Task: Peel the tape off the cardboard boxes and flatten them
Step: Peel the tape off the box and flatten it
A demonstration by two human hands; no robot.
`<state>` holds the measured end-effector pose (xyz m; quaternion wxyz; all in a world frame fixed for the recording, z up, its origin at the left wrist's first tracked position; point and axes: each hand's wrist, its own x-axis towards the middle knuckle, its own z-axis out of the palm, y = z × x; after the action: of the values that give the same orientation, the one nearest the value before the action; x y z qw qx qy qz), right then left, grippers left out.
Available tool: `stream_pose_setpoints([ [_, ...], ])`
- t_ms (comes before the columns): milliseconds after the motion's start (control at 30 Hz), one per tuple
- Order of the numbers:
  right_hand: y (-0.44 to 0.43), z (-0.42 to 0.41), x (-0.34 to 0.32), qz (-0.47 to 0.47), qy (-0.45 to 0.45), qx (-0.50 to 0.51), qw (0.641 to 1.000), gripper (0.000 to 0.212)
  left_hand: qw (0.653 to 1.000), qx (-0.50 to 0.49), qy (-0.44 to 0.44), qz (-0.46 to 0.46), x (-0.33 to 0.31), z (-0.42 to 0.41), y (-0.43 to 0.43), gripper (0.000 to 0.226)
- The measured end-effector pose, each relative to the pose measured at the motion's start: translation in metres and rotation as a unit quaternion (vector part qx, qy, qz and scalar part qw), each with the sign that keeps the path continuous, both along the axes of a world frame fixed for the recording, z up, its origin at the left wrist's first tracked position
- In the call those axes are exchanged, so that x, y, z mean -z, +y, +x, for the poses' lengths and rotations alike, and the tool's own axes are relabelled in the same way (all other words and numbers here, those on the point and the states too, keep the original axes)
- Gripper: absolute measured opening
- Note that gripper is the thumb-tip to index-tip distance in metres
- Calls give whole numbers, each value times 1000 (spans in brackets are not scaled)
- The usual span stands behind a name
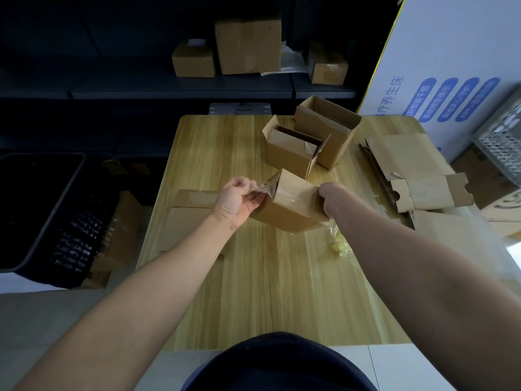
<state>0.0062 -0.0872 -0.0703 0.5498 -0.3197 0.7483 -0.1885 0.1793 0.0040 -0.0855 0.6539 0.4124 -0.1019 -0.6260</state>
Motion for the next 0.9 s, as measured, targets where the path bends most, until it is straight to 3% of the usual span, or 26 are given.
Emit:
stream_pose_setpoints([
  [133, -2, 4, 0, -19, -41, 60, 997, 21, 995, -76, 30, 57, -8, -8, -9, 36],
  [267, 1, -4, 0, -33, -76, 96, 992, 26, 977, -149, 7, 155, -18, 7, -11, 23],
  [400, 4, -27, 2, -24, -88, 91, 992, 24, 949, -211, -103, 210, -12, 55, -7, 24],
  [467, 7, -28, 3, -27, -91, 94, 991, 22, 959, -162, -134, 188, -10, 58, -8, 18],
  [533, 9, -23, 3, -29, -99, 82, 991, 18, 967, -29, -205, 147, -11, 49, -8, 37],
  [600, 11, -18, 4, -34, -107, 60, 992, 14, 922, 121, -339, 144, -12, 35, -7, 54],
  [633, 10, -18, 7, -38, -109, 50, 992, 12, 905, 150, -372, 144, -12, 28, -6, 53],
  [800, 5, -22, 22, -24, -58, -52, 997, 14, 909, 72, -397, 106, -3, 23, -4, 10],
  [900, 12, -13, 22, -58, 20, -191, 980, 45, 876, 40, -467, 111, 4, 24, -5, 13],
])
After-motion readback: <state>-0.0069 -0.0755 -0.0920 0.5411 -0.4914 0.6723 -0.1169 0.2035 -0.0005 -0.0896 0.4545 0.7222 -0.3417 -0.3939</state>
